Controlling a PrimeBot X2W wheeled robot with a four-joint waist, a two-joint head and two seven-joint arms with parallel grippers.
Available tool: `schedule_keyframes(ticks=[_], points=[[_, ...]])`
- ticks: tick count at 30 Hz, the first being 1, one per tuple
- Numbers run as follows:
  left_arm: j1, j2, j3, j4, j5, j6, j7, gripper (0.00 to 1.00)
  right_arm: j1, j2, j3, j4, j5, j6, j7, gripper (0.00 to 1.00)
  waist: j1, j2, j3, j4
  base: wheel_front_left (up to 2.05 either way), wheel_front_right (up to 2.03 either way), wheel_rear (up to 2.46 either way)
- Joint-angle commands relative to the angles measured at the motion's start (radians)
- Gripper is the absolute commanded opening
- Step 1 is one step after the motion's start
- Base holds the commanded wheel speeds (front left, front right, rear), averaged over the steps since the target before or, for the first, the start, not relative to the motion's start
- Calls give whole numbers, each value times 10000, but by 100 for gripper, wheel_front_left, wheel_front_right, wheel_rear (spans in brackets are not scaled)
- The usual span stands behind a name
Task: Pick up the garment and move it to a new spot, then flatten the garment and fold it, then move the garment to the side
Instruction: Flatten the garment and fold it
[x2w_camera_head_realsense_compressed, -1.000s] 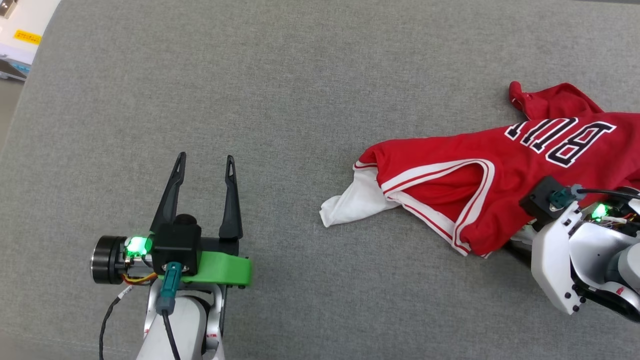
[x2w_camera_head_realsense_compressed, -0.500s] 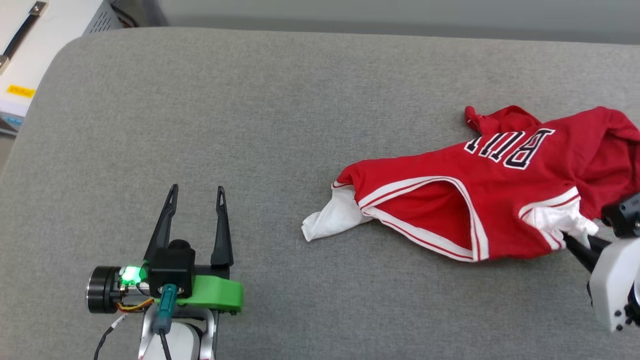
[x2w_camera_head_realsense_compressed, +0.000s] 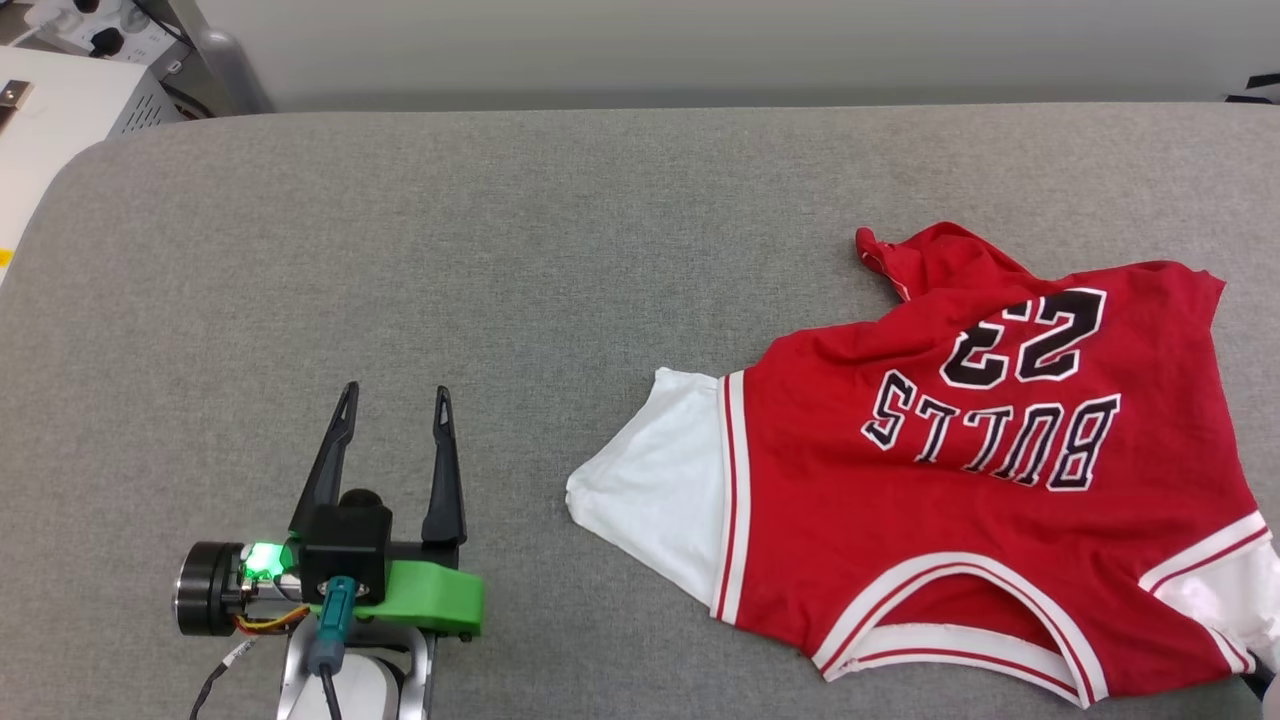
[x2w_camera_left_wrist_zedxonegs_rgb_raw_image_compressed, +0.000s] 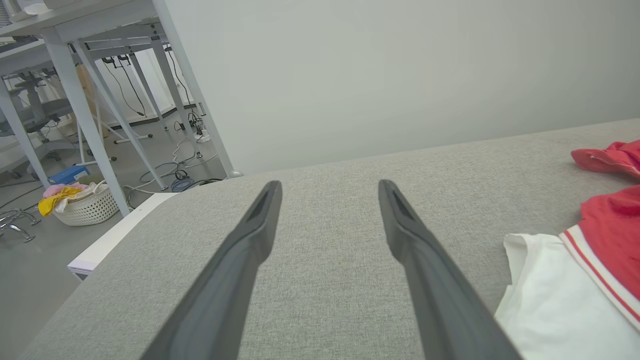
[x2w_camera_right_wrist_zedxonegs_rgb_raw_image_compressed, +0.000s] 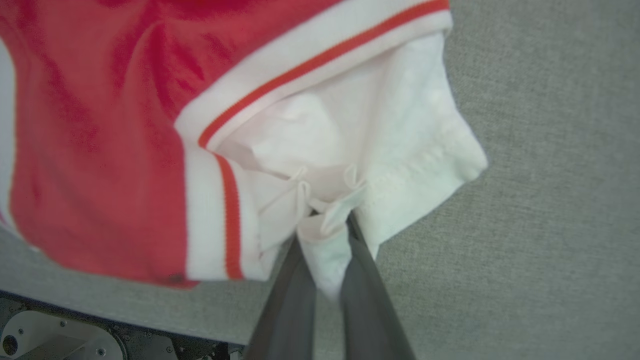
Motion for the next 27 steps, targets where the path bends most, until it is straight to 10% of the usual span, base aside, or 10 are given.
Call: schedule_keyframes(ticks=[1,3,4,5,19,27], points=[[19,60,-12,29,-6,-48,-57,100,74,73,-43,190,-200,-9,-146,0,0,-1,20,39,0,0,0],[6,73,-13,52,-8,-60,-57,100,13,257,-96,378,-338,-9,-455,15,0,-1,11,53,0,0,0],[23,85,7,59,-13,-51,-57,100,-79,379,-180,389,-415,-9,-721,69,0,-1,-15,35,0,0,0],[48,93,24,64,-18,-41,-57,100,-157,465,-281,381,-505,-9,-950,100,0,-1,-37,18,0,0,0],[199,205,98,-29,-13,-70,-57,100,-279,1310,-3030,-2591,-1971,-9,-2379,100,0,-1,-411,-313,0,0,0],[-706,676,1,-341,-98,-793,-57,100,-871,3240,-3606,-4355,-3139,-9,-3506,100,0,-1,-265,-116,0,0,0]])
